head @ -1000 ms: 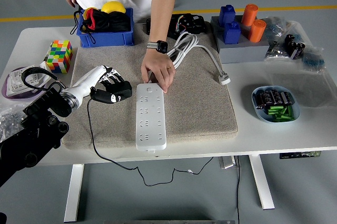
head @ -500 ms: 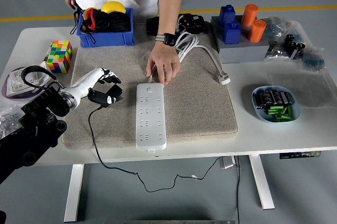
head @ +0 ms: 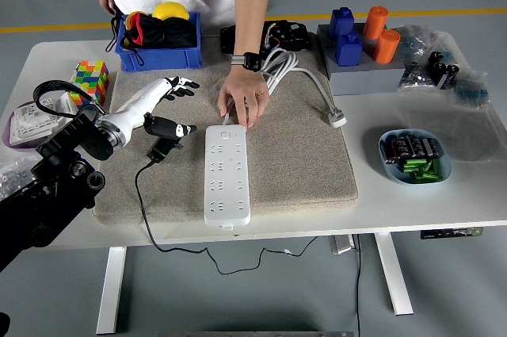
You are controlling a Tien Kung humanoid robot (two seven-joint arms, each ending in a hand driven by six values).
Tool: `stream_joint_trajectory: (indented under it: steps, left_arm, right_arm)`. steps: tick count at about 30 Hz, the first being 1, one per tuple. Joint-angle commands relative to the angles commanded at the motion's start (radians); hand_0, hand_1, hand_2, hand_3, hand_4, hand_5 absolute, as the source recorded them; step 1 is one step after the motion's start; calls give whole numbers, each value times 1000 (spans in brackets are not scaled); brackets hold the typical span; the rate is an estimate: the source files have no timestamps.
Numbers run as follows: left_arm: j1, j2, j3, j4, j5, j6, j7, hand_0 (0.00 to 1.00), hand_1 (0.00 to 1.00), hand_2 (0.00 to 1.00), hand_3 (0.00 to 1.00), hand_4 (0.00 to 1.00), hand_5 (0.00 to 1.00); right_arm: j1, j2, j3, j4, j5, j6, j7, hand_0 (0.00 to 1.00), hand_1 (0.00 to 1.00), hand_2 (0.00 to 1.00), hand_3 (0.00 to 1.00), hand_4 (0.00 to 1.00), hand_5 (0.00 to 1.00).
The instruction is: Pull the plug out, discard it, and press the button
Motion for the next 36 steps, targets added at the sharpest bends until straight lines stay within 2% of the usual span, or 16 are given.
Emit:
stream_joint_trajectory:
  steps: [5, 6, 11, 12, 17, 18, 19, 23, 30, 36]
  left_arm:
    - [-57, -15, 72, 30, -28, -10, 15, 295, 402, 447, 716, 627, 2]
    - [-67, -18, 87, 38, -31, -9, 16, 59, 81, 162, 672, 366, 2]
    - [-112, -40, 158, 80, -62, -11, 34, 59, 81, 162, 672, 366, 2]
    - [-121, -46, 174, 91, -76, -19, 46, 17, 27, 84, 645, 329, 2]
    - [-154, -72, 231, 124, -102, -43, 89, 17, 27, 84, 645, 329, 2]
    - [-160, -77, 243, 130, -100, -47, 101, 11, 24, 42, 636, 365, 2]
    - [-168, -83, 256, 139, -99, -52, 113, 11, 24, 42, 636, 365, 2]
    - [-195, -102, 294, 166, -79, -66, 151, 11, 24, 42, 636, 365, 2]
    - [-230, -129, 326, 219, -10, -60, 174, 10, 16, 29, 641, 372, 2]
    - [-243, -133, 328, 251, 27, -71, 200, 11, 15, 29, 640, 372, 2]
  right_arm:
    - [3, -1, -8, 0, 5, 0, 2, 740, 660, 643, 612, 661, 475]
    - [3, -1, -9, 0, 6, -1, 2, 739, 660, 643, 612, 661, 475]
    - [2, -2, -14, 0, 7, -2, -2, 739, 660, 643, 612, 661, 475]
    - [2, -2, -16, 0, 8, -2, -2, 740, 660, 643, 612, 661, 475]
    - [3, -3, -22, 0, 10, -3, -1, 740, 660, 643, 612, 661, 475]
    - [3, -4, -24, 0, 11, -4, -1, 740, 660, 643, 608, 661, 476]
    - [3, -4, -25, 0, 12, -4, -1, 740, 660, 643, 608, 661, 476]
    - [3, -6, -28, 0, 14, -6, 0, 740, 660, 643, 608, 661, 476]
    - [4, -9, -33, 0, 17, -7, 1, 740, 660, 643, 607, 661, 475]
    - [1, -8, -32, 0, 15, -6, 0, 740, 660, 643, 606, 661, 475]
